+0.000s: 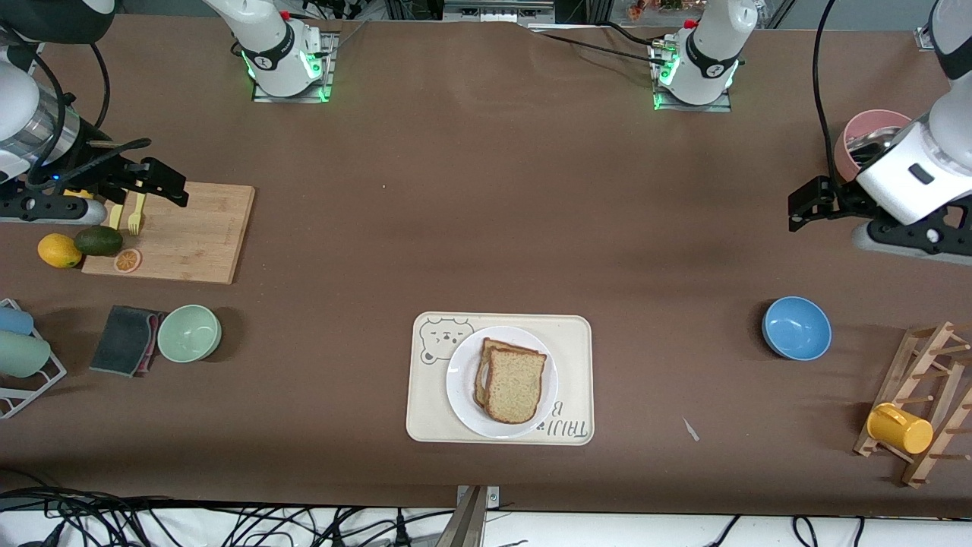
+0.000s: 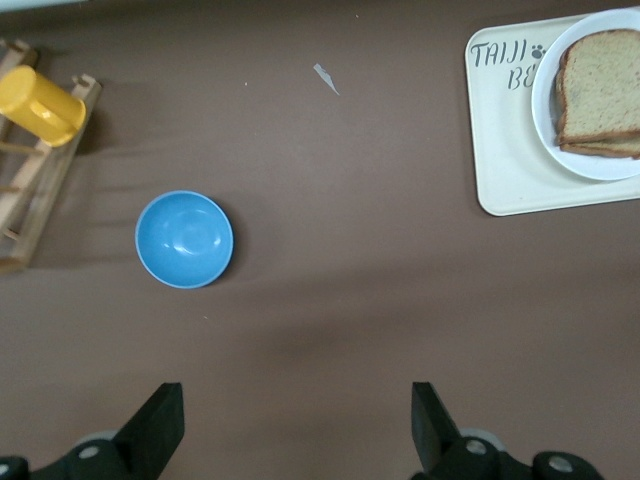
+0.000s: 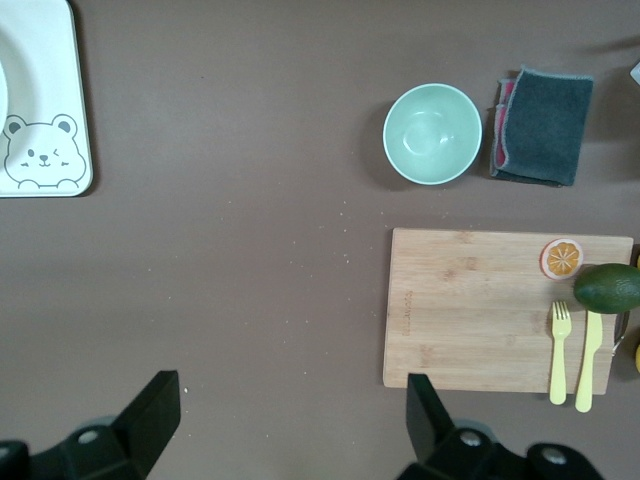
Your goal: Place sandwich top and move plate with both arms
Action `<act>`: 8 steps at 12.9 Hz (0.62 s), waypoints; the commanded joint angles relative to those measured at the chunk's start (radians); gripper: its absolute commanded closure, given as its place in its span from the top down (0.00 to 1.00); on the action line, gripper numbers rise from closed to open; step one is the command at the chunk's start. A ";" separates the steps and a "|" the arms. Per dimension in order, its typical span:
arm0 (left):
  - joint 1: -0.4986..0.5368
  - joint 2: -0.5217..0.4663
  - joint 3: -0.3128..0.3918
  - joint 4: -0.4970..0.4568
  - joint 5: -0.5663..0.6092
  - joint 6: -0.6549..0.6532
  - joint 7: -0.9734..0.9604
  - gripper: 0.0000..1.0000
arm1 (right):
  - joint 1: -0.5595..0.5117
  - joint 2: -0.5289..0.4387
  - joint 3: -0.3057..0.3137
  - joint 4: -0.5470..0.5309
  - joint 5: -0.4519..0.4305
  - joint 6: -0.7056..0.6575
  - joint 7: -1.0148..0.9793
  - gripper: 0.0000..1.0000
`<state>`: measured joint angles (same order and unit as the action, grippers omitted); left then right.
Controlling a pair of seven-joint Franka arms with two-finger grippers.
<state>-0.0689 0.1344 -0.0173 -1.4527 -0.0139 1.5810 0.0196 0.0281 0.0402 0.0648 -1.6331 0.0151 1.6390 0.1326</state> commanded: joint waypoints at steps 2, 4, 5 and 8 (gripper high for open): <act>0.011 -0.143 0.014 -0.191 -0.049 0.048 -0.029 1.00 | -0.010 -0.003 0.004 0.007 0.011 -0.005 -0.016 1.00; 0.012 -0.165 0.014 -0.224 -0.049 0.048 -0.023 1.00 | -0.010 -0.003 0.004 0.007 0.011 -0.004 -0.016 1.00; 0.012 -0.170 0.014 -0.227 -0.049 0.048 -0.024 1.00 | -0.010 -0.003 0.004 0.007 0.009 -0.005 -0.016 1.00; 0.014 -0.174 0.019 -0.235 -0.040 0.036 -0.035 1.00 | -0.010 -0.003 0.004 0.007 0.005 -0.005 -0.018 1.00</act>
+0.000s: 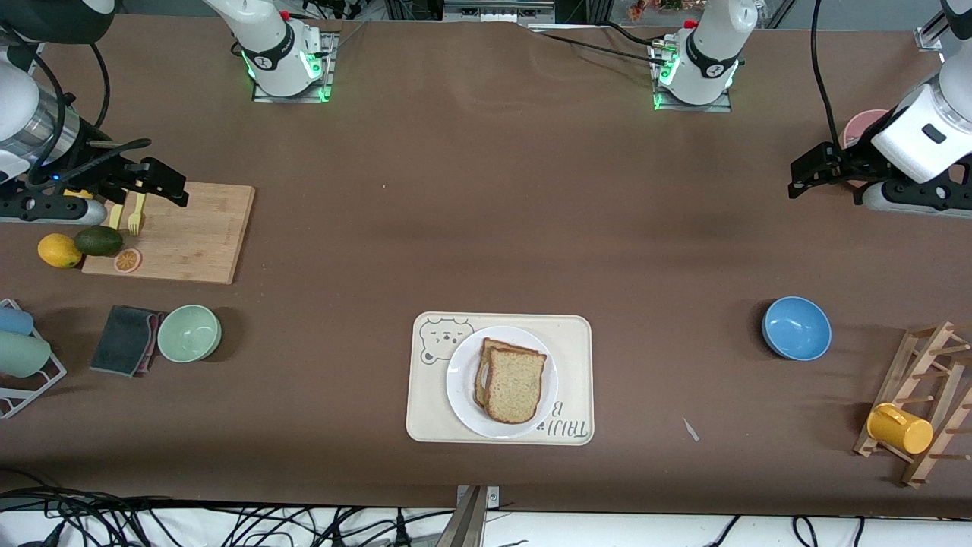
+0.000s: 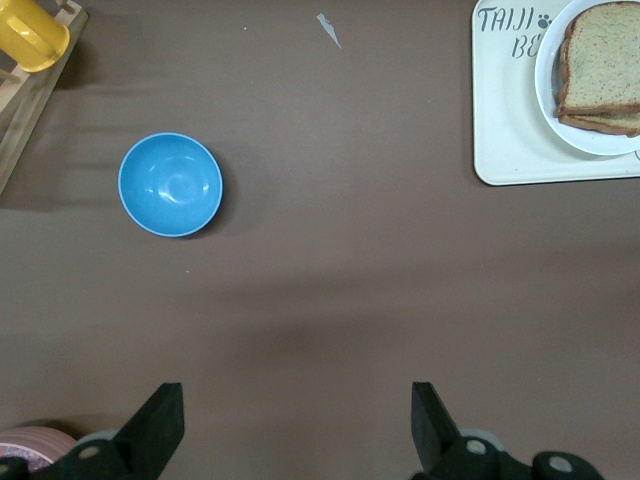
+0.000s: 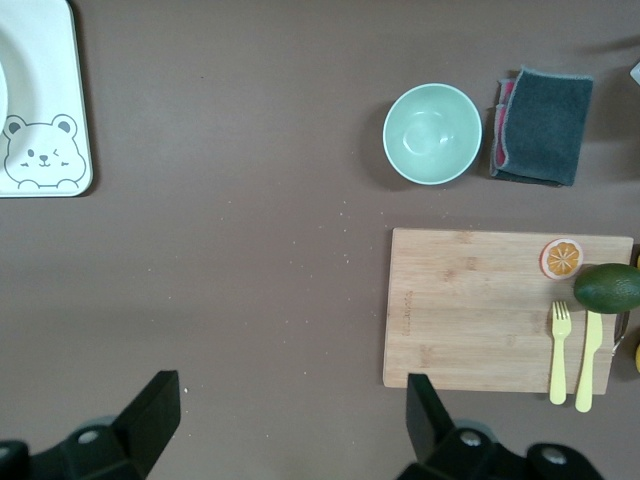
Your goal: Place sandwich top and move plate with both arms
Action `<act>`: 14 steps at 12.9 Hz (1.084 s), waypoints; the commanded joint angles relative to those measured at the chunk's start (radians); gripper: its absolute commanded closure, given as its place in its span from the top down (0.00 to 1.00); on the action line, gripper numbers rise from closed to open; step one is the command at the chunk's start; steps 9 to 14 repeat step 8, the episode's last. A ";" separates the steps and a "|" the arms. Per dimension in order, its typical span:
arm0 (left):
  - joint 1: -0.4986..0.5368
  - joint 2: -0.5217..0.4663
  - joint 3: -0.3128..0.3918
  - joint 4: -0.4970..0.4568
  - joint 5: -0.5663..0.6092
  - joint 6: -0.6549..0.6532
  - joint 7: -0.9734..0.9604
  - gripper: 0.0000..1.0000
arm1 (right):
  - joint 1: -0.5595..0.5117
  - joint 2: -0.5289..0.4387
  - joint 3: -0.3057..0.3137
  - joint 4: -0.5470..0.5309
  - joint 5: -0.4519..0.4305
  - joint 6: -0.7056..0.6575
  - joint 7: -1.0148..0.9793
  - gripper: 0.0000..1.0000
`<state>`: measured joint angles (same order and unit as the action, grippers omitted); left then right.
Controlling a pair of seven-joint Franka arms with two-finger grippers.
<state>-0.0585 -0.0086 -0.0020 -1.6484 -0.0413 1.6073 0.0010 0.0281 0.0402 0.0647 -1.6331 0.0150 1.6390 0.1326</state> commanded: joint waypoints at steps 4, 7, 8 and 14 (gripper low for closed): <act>0.005 -0.024 -0.003 -0.022 0.018 -0.009 -0.015 1.00 | -0.010 -0.003 0.004 0.007 0.008 -0.005 -0.021 1.00; 0.005 -0.024 0.000 -0.021 0.020 -0.018 -0.016 1.00 | -0.010 -0.003 0.004 0.007 0.008 -0.004 -0.021 1.00; 0.005 -0.022 0.001 -0.021 0.023 -0.018 -0.013 1.00 | -0.010 -0.003 0.004 0.007 0.010 -0.004 -0.022 1.00; 0.005 -0.022 0.001 -0.021 0.023 -0.018 -0.013 1.00 | -0.010 -0.003 0.004 0.007 0.010 -0.004 -0.022 1.00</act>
